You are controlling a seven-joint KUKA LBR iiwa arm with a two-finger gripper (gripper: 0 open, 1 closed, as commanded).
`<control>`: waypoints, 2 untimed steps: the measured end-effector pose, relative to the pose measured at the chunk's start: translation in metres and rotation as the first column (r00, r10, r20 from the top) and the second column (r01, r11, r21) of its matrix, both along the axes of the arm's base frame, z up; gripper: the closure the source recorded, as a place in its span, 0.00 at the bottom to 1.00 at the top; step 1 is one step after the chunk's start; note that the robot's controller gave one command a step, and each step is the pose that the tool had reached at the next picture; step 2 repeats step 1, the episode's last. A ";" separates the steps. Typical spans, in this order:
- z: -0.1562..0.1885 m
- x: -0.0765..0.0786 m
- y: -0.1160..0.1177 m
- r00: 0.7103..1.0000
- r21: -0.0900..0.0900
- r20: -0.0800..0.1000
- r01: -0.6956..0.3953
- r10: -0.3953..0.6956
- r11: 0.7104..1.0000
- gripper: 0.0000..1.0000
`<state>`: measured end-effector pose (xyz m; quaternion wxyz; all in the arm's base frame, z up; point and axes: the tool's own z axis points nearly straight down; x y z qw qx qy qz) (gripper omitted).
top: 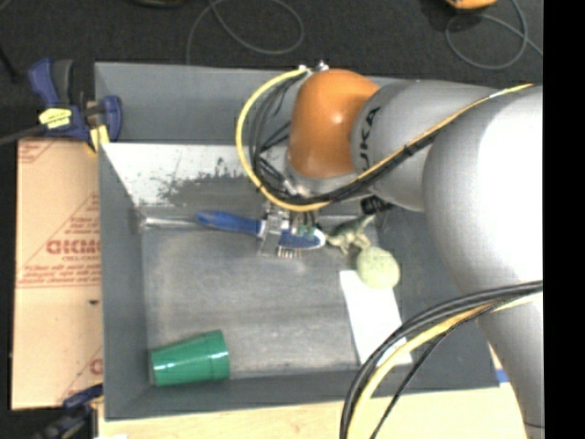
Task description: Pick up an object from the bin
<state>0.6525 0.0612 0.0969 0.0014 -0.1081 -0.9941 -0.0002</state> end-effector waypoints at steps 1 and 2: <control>0.019 0.000 0.000 1.000 0.000 0.000 0.000 0.000 1.000 1.00; 0.019 0.000 0.000 1.000 0.000 0.000 0.000 0.000 1.000 1.00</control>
Offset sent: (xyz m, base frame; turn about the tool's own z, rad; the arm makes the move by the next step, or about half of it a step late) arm 0.0000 0.0000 0.0278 0.0000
